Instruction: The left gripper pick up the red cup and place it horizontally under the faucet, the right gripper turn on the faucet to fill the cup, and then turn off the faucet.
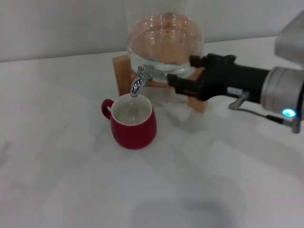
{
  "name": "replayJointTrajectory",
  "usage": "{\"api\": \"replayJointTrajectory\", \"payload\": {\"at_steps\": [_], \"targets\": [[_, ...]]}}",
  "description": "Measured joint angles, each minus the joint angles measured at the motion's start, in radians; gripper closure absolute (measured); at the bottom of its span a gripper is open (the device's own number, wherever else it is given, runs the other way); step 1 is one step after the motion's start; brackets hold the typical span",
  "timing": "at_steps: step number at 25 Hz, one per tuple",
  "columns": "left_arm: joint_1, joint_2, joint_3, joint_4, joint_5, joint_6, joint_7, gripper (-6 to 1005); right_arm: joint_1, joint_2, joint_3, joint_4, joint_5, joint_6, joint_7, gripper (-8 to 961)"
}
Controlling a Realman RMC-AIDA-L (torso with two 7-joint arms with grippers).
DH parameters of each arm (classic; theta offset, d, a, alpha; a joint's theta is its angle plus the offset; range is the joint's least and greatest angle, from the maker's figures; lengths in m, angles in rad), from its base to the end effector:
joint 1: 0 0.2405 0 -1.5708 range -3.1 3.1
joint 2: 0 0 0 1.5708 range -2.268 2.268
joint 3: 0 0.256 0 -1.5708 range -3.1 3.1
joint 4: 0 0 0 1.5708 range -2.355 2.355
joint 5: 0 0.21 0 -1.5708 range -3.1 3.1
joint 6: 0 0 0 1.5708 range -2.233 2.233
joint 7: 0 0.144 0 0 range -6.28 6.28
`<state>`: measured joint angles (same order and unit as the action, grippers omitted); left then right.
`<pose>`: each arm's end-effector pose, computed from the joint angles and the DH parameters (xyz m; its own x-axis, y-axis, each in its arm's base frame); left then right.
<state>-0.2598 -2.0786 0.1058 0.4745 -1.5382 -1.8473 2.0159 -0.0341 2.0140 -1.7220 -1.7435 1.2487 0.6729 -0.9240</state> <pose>-0.3365 0.2400 0.0927 0.3624 -0.1196 0.9243 0.7499 -0.5515 -0.3654 0.1599 0.3009 0.0225 0.7875 -0.2681 -0.5550 -0.5741 -0.6466 -0.5022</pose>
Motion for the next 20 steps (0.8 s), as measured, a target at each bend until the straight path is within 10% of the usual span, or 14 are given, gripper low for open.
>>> {"api": "replayJointTrajectory", "payload": {"at_steps": [20], "targets": [[-0.001, 0.001, 0.001, 0.003, -0.001, 0.002, -0.002, 134, 0.082, -0.001, -0.118, 0.116, 0.007, -0.109, -0.005, 217]]}}
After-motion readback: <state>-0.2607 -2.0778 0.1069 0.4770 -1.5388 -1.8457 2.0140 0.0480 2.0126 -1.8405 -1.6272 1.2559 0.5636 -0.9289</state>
